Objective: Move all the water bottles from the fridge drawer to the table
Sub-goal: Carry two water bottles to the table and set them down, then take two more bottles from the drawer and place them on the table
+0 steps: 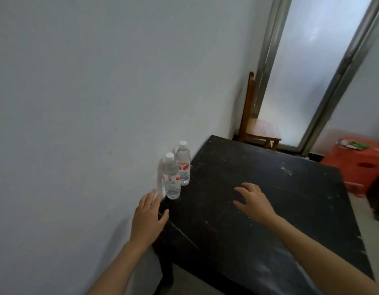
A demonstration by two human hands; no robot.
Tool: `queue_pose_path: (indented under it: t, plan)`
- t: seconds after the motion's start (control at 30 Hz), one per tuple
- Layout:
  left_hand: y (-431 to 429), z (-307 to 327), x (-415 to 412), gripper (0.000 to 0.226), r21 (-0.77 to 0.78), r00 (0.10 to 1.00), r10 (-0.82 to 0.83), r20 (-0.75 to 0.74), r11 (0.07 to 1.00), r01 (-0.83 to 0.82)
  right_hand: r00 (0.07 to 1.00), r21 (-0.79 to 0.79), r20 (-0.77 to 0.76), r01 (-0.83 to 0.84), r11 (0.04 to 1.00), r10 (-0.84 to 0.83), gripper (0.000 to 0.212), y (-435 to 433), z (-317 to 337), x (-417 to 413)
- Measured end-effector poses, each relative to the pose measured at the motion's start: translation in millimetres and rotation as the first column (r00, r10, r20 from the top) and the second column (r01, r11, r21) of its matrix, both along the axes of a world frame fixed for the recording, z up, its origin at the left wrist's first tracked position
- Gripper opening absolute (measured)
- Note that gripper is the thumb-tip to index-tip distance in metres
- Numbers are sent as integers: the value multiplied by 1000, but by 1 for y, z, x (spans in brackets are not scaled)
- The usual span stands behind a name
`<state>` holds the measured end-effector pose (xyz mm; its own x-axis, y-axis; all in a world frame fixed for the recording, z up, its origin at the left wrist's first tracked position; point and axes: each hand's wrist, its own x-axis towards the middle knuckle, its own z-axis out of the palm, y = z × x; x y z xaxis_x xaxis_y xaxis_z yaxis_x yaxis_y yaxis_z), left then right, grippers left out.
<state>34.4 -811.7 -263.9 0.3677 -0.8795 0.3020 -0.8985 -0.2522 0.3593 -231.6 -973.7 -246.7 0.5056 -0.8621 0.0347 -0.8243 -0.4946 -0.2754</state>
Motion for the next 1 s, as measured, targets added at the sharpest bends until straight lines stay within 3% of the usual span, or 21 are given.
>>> queue_pose_path:
  t: [0.17, 0.4, 0.57, 0.73, 1.0]
  plan:
    - [47, 4, 11, 44, -94, 988, -150, 25, 984, 152, 990, -51, 65, 129, 990, -126, 48, 93, 0, -2]
    - [90, 13, -27, 45, -94, 928, -368, -50, 927, 363, 933, -18, 72, 356, 934, -354, 48, 235, -5, -48]
    - [121, 13, -92, 45, -92, 805, -591, -57, 806, 585, 834, -37, 58, 551, 833, -549, 47, 335, -1, -105]
    - [159, 7, -168, 44, -70, 625, -778, -59, 628, 775, 689, -39, 30, 725, 688, -724, 47, 433, 9, -170]
    - [263, 22, -308, 38, -72, 332, -942, -46, 335, 940, 450, -2, -66, 893, 451, -891, 50, 620, 11, -259]
